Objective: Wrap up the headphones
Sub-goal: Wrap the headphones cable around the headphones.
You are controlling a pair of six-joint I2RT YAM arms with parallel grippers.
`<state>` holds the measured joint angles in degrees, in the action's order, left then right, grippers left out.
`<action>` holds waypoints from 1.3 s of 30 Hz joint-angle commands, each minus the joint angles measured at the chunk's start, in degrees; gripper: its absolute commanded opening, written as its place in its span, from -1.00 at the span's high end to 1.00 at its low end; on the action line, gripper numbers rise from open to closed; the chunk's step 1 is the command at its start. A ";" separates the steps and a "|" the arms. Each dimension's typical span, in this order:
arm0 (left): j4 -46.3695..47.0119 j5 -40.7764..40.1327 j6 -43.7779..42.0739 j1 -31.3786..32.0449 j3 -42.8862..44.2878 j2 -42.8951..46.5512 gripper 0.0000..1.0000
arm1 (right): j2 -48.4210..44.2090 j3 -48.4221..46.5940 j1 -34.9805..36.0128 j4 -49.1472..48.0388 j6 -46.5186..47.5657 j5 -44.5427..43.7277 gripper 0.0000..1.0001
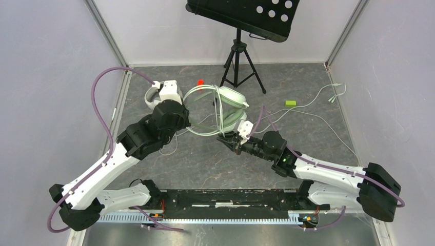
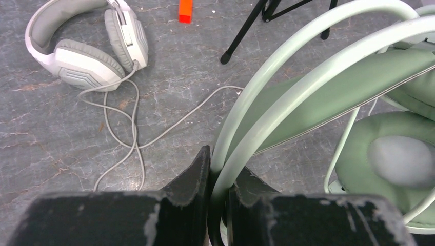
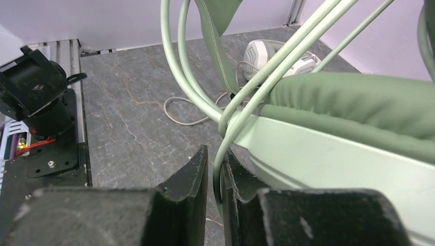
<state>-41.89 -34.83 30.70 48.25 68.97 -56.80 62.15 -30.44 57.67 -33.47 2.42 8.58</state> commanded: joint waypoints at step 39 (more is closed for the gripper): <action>24.57 4.84 12.11 -0.09 -9.56 13.82 0.88 | 3.71 19.58 3.80 -34.22 5.75 0.35 1.00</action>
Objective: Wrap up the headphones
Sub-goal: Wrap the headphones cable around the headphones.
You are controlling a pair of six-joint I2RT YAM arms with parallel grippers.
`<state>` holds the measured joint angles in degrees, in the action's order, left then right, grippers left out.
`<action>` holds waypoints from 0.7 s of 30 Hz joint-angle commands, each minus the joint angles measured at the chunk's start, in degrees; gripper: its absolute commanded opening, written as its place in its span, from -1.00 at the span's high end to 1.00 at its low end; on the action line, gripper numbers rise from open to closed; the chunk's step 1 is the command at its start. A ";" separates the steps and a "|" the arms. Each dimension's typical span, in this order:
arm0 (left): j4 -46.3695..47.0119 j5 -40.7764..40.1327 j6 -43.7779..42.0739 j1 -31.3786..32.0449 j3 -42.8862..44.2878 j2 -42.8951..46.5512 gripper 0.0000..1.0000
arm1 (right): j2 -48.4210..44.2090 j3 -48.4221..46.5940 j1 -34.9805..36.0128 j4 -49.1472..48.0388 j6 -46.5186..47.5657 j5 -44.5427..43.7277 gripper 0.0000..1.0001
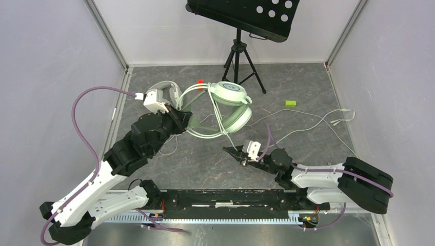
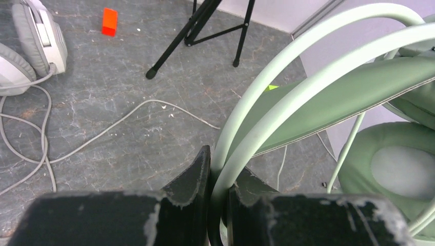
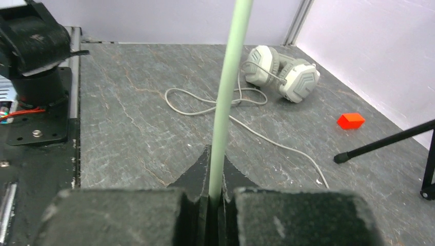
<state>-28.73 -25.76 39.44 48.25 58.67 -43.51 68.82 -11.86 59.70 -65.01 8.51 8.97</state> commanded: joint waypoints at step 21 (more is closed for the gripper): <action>12.58 -0.67 5.45 -0.17 1.40 -1.53 0.82 | -0.89 1.01 6.48 0.38 6.25 -10.42 0.95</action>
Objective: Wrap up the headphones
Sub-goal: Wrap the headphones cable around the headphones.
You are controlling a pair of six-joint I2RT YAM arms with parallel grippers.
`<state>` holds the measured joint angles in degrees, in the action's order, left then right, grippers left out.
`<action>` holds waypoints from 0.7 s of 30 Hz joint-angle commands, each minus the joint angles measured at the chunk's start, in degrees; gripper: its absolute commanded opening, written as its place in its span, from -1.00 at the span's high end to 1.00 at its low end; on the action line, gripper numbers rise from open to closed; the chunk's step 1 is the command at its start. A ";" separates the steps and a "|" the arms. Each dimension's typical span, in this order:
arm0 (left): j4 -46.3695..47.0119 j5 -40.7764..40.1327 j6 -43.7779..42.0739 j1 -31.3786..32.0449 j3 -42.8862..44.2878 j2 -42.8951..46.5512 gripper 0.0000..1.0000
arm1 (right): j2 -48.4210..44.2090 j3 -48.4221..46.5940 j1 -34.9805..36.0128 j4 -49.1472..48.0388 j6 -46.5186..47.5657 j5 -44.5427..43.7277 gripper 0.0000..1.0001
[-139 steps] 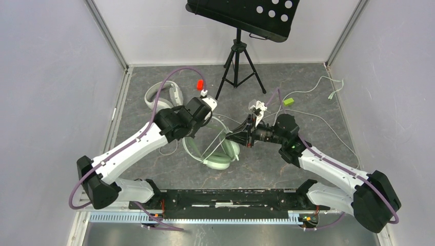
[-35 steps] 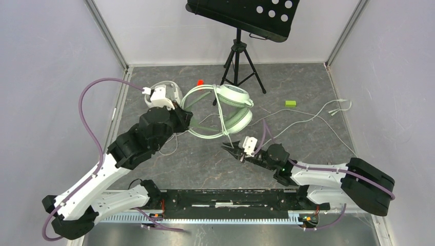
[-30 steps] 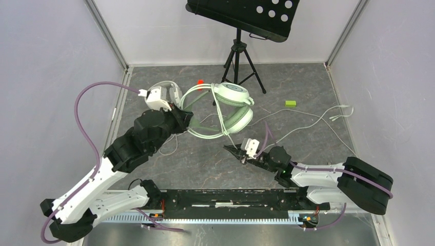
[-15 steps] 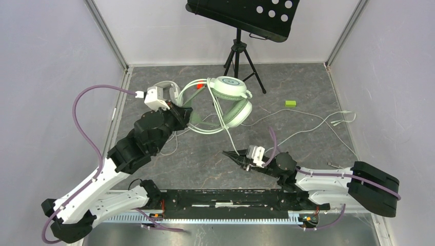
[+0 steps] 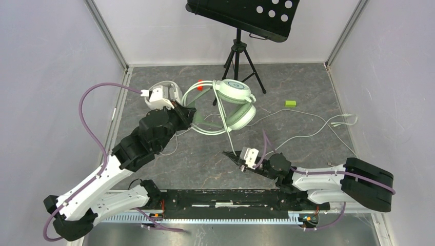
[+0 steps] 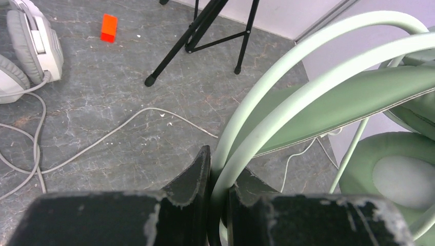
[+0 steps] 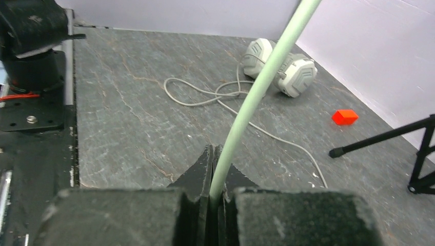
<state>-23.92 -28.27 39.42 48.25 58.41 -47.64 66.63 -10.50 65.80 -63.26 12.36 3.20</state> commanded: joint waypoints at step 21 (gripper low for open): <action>-3.73 33.48 7.08 -0.17 6.02 4.91 0.82 | -0.64 4.00 -0.94 -6.49 6.71 -9.15 0.71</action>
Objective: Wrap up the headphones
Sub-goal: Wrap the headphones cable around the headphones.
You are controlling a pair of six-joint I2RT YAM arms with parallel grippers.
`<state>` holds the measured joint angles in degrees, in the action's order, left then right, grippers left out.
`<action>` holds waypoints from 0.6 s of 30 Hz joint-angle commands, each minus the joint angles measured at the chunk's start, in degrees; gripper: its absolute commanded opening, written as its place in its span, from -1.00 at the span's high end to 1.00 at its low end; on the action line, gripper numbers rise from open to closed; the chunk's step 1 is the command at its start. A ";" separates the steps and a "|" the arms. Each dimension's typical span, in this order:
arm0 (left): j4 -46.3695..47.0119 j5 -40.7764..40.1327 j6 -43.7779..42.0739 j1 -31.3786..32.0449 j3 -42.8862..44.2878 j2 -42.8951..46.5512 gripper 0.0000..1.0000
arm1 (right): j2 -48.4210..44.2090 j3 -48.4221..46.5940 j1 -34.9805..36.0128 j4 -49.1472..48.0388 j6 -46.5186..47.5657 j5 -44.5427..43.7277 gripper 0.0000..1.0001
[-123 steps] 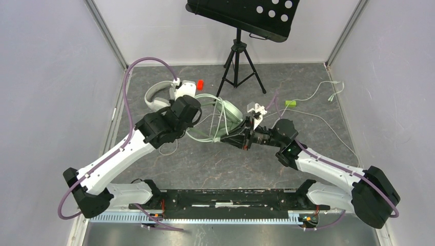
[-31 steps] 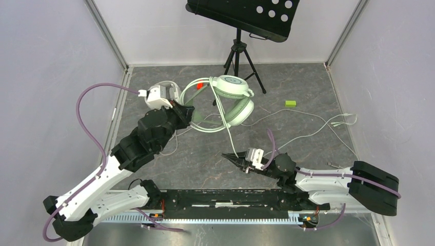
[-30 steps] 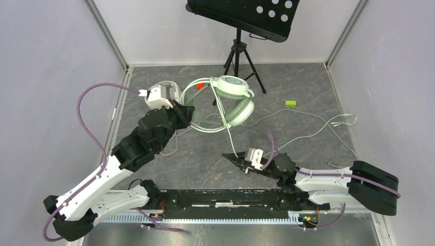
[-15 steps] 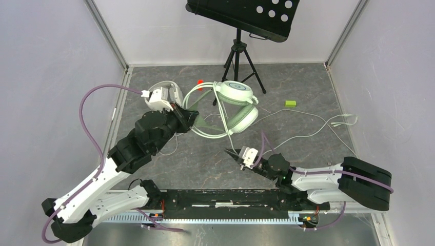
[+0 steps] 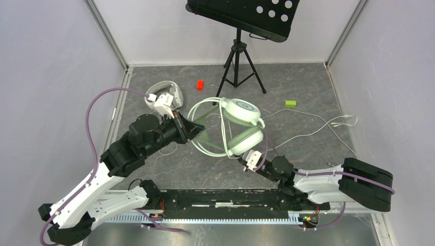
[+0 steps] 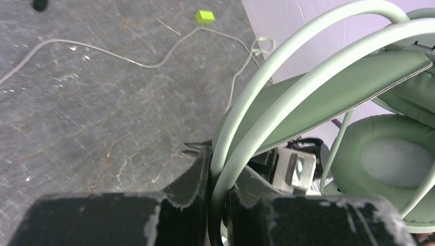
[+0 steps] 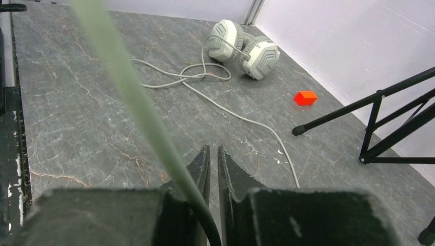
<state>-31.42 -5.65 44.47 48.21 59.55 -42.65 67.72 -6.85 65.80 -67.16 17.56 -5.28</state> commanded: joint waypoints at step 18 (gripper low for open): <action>-11.89 25.76 -17.06 -0.13 10.70 -7.19 0.82 | -9.87 1.45 -10.03 -0.79 0.11 2.02 0.56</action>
<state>-43.16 13.78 33.01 48.12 65.25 -49.74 59.44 -6.22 57.28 -66.76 18.04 -3.66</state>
